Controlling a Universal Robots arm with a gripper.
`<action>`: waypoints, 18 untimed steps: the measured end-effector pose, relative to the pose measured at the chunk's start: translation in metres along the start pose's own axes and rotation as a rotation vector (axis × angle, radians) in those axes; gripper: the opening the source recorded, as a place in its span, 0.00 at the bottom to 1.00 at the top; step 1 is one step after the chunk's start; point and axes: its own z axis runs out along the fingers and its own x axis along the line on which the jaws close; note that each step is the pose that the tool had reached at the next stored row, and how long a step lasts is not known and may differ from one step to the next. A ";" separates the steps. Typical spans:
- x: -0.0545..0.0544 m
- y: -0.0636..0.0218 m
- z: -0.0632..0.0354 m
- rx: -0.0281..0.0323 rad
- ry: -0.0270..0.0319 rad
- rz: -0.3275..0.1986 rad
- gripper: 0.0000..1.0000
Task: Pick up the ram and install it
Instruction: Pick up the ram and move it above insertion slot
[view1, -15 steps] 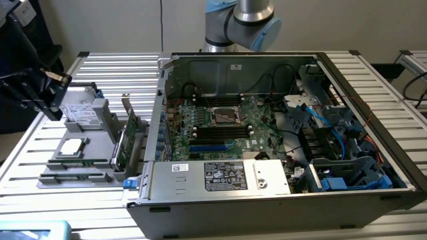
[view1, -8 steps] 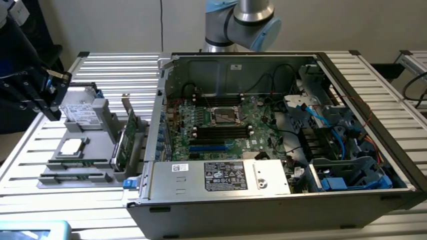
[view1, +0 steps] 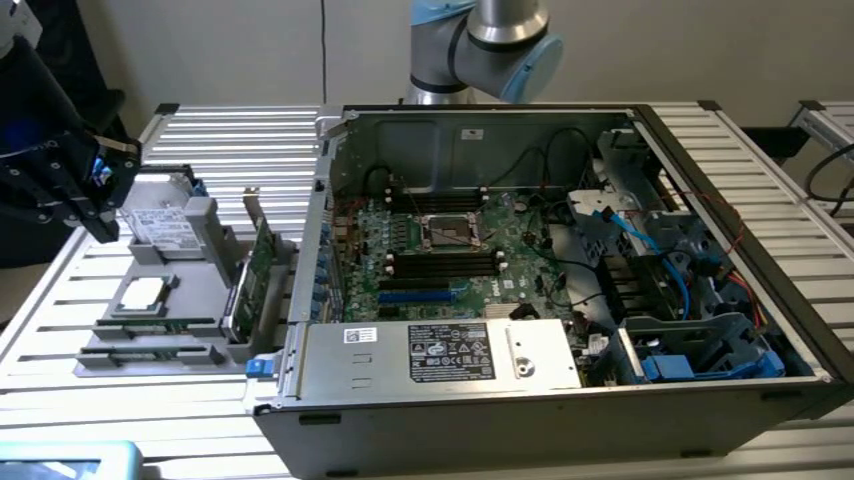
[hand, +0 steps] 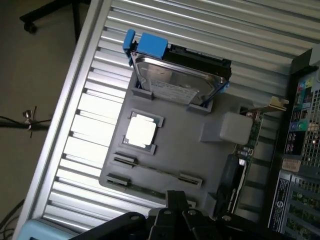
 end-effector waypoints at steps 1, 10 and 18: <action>0.000 0.0000 0.0001 -0.0003 0.0018 -0.018 0.11; 0.000 -0.0001 0.0009 -0.0023 0.0185 -0.182 0.11; 0.000 -0.0001 0.0015 -0.0034 0.0335 -0.326 0.11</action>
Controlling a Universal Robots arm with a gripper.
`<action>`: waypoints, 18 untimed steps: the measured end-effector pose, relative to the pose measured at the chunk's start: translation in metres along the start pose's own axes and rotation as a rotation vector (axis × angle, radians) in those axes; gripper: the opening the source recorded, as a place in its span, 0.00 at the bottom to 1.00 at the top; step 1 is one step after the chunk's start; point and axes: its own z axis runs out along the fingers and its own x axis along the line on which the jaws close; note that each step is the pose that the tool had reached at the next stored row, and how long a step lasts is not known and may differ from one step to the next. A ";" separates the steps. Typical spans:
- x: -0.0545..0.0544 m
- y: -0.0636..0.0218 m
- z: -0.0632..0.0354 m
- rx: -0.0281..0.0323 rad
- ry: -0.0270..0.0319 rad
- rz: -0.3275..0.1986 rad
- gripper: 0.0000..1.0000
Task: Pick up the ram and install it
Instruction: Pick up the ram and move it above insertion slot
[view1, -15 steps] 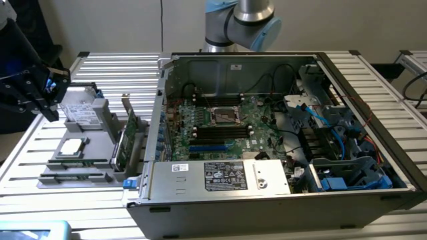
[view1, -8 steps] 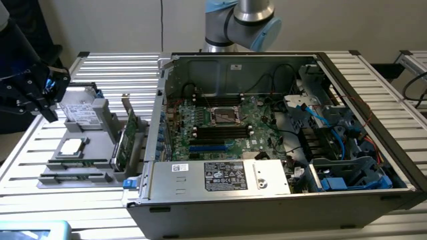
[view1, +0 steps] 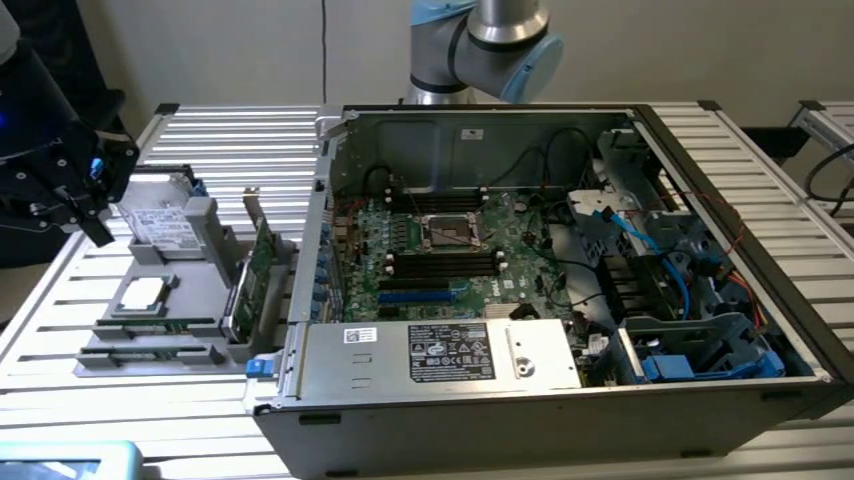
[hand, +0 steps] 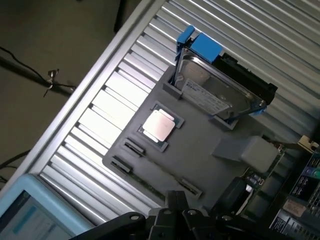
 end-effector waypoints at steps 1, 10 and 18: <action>0.000 0.0000 0.0001 0.0001 0.0020 -0.018 0.11; 0.000 -0.0001 0.0004 0.0062 0.0203 -0.179 0.11; 0.000 -0.0002 0.0011 0.0182 0.0242 -0.334 0.11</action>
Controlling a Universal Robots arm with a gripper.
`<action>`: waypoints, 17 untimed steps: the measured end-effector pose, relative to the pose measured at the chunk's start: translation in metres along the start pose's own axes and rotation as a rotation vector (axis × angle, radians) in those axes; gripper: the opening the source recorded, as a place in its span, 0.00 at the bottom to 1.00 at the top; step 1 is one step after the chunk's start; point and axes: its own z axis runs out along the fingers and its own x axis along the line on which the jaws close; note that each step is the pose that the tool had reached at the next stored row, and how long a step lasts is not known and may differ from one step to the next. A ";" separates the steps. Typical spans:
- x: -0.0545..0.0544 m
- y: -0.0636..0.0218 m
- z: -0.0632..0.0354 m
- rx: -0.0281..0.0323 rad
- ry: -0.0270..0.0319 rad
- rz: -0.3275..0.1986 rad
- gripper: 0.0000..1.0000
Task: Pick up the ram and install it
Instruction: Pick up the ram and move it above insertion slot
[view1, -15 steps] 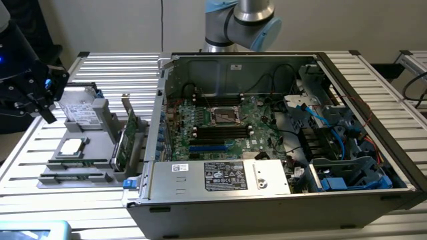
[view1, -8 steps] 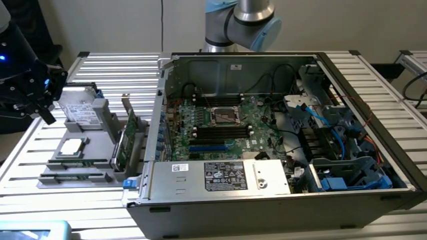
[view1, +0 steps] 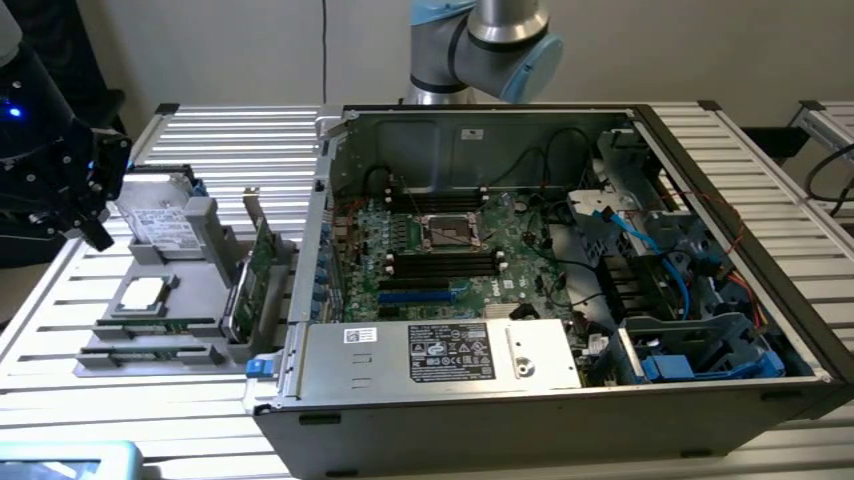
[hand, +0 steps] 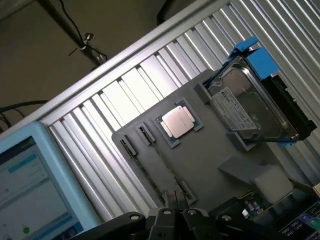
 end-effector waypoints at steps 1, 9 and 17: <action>0.000 0.0000 0.0001 0.0006 0.0007 -0.018 0.11; 0.000 0.0000 0.0005 0.0129 0.0016 -0.163 0.11; 0.000 -0.0001 0.0006 0.0474 -0.0123 -0.290 0.11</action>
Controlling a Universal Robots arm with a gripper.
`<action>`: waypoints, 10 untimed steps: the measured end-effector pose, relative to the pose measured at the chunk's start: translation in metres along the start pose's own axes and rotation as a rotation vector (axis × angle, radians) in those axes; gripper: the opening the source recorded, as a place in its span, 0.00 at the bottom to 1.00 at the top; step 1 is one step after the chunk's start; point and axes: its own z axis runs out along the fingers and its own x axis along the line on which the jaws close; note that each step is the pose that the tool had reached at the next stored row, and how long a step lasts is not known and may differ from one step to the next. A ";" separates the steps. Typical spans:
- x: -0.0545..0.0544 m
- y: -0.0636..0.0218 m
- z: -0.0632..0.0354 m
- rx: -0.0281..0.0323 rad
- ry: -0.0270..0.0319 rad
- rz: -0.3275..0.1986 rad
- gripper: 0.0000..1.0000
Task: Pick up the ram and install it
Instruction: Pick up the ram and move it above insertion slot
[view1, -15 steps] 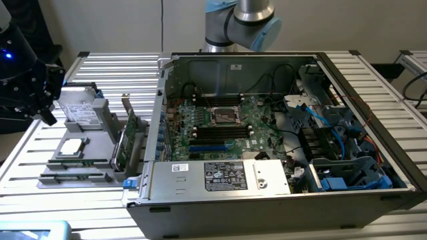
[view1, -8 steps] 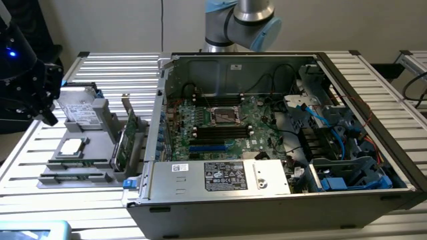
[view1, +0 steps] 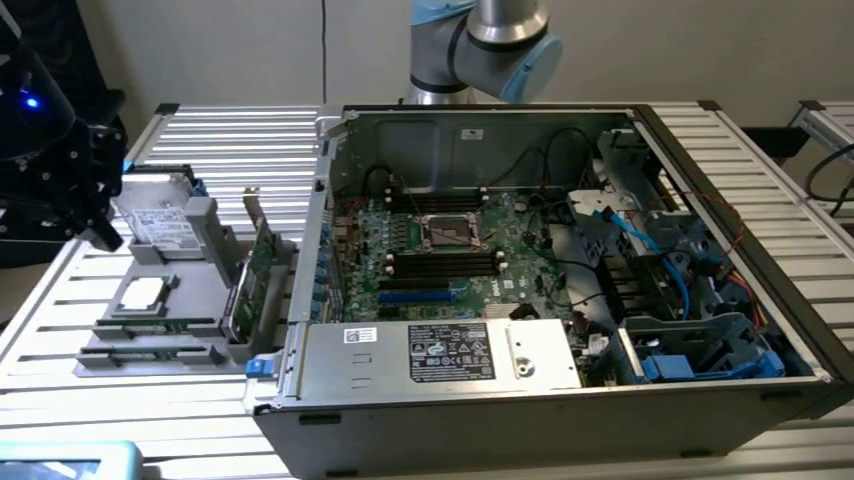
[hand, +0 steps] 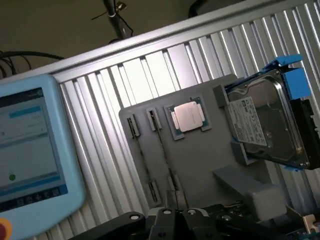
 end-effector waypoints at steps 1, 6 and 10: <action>0.000 0.0000 0.0000 0.0038 -0.0012 -0.016 0.11; 0.000 0.0000 0.0001 0.0149 -0.0049 -0.097 0.11; 0.000 0.0000 0.0003 0.0173 -0.0059 -0.164 0.11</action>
